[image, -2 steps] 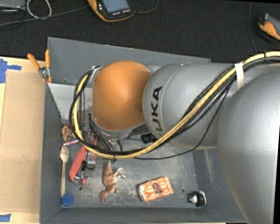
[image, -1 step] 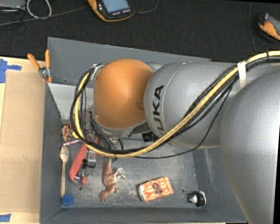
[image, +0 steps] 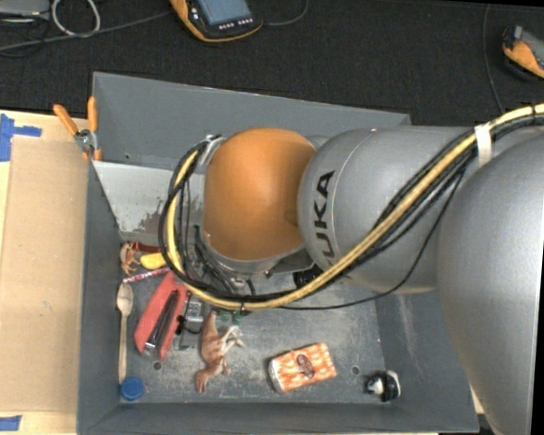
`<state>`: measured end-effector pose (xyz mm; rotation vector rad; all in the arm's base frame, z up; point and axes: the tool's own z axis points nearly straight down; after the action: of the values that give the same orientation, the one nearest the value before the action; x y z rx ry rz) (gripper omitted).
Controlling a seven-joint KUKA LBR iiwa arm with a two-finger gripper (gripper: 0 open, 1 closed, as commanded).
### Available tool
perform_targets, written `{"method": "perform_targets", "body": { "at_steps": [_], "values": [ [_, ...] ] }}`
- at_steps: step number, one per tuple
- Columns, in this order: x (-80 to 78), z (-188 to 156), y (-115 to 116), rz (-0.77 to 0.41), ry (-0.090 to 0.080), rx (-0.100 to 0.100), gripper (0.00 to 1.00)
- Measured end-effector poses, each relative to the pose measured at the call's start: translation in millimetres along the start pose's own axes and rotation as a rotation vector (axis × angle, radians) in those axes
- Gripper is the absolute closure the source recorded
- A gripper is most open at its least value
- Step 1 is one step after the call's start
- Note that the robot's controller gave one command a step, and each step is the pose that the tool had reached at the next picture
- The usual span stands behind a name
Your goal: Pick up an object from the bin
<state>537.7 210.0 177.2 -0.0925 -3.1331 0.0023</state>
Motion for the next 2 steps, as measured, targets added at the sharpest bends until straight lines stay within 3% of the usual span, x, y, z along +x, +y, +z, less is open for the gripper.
{"method": "perform_targets", "body": {
  "at_steps": [1,2],
  "values": [
    [3.1,51.7,-26.5,-0.063,-0.003,-0.001,0.0],
    [10.6,62.3,-44.5,-0.068,-0.003,-0.002,0.0]
  ]
}}
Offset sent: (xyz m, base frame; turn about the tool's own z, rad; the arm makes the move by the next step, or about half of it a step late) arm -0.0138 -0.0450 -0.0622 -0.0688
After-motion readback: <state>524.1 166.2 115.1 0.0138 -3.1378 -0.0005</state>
